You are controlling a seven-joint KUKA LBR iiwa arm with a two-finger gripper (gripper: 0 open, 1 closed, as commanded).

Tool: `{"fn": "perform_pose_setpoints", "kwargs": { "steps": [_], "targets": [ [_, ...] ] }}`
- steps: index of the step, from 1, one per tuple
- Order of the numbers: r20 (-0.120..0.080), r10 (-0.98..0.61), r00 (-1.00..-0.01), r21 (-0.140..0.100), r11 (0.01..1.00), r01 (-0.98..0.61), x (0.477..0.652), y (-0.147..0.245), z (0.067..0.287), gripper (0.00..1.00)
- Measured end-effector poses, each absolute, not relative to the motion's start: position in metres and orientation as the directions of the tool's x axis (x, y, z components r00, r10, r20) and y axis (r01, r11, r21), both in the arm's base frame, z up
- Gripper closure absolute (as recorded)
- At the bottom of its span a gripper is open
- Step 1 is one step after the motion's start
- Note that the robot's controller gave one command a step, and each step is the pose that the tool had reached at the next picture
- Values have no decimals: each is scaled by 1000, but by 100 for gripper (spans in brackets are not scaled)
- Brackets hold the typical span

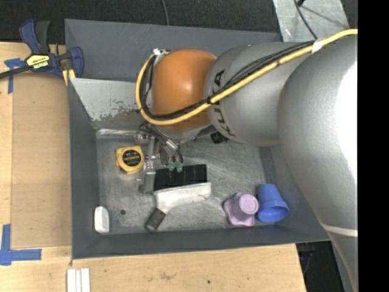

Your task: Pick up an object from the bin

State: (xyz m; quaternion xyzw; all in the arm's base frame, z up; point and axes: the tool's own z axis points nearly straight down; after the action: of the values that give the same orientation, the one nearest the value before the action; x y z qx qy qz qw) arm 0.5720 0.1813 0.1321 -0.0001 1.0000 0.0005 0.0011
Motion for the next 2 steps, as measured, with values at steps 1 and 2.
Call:
{"fn": "perform_pose_setpoints", "kwargs": {
  "steps": [1, 2],
  "targets": [
    [-8, -94, -996, 2, 996, -94, 592, 197, 94, 0],
    [0, -122, -992, 0, 992, -122, 598, 199, 97, 0]
  ]
}}
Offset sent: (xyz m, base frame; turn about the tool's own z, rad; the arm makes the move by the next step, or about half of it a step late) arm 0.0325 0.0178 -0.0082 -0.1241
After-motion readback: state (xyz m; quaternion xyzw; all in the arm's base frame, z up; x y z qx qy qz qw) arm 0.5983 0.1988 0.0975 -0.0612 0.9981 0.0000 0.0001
